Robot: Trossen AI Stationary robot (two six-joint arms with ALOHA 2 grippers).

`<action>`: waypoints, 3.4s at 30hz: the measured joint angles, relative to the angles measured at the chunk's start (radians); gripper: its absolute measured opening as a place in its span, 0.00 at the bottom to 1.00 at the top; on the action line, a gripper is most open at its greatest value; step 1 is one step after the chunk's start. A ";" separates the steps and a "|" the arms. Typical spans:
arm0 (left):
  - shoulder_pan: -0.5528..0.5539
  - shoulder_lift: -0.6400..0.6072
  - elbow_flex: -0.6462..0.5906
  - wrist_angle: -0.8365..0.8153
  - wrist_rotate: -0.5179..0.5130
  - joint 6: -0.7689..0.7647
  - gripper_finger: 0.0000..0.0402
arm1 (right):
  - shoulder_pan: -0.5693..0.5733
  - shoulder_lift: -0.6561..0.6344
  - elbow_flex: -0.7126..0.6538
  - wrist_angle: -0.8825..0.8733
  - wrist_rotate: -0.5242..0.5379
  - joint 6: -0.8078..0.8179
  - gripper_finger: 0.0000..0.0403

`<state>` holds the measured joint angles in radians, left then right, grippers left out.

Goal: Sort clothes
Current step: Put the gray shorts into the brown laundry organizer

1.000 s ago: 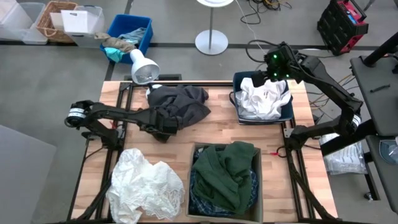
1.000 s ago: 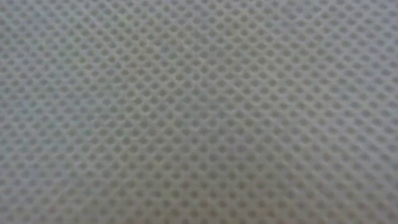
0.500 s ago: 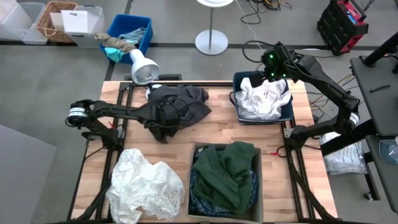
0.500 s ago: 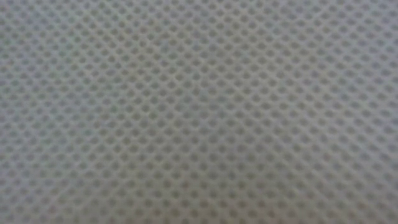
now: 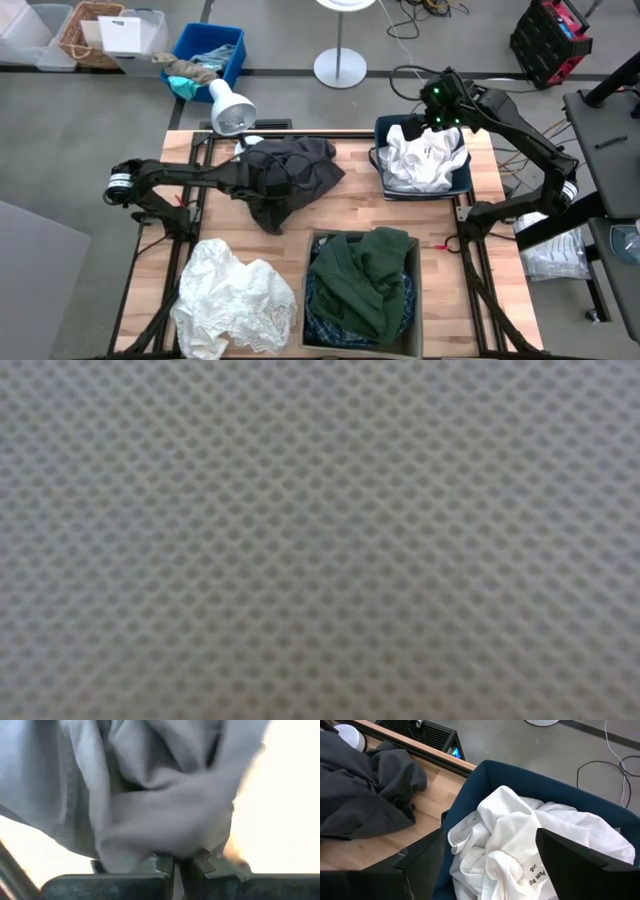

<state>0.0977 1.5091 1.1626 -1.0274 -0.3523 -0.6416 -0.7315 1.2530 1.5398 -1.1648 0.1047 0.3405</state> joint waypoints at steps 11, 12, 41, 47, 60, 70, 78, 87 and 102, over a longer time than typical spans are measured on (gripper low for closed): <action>-0.026 -0.003 0.474 -0.324 -0.058 0.113 0.00 | 0.000 0.000 0.000 0.003 0.000 0.007 0.69; -0.028 -0.003 0.512 -0.324 -0.066 0.129 0.00 | 0.000 0.000 0.000 0.003 0.000 0.007 0.68; -0.042 0.061 1.179 -0.011 -0.204 0.671 0.00 | 0.152 -0.013 0.151 0.528 -0.532 -0.262 0.60; -0.037 0.127 1.181 -0.005 -0.198 0.679 0.00 | 0.280 0.027 0.290 0.524 -0.426 -0.324 0.68; -0.025 0.274 1.180 0.077 -0.196 0.686 0.00 | 0.374 0.272 0.588 0.288 -0.418 -0.359 0.80; -0.025 0.271 1.180 0.143 -0.069 0.753 0.00 | 0.379 0.413 0.660 0.139 -0.418 -0.424 0.79; -0.024 0.269 1.180 0.130 -0.065 0.764 0.01 | 0.398 0.457 0.661 0.127 -0.422 -0.536 0.39; -0.022 0.225 1.182 0.059 -0.111 0.773 0.26 | 0.404 0.415 0.658 0.114 -0.403 -0.575 0.03; -0.040 0.008 1.182 -0.172 -0.044 0.673 0.57 | 0.404 0.241 0.659 0.151 -0.229 -0.516 0.03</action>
<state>0.0578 1.5171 2.3442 -1.1996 -0.3959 0.0311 -0.3275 1.4940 2.1986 -1.0134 -0.1244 -0.1753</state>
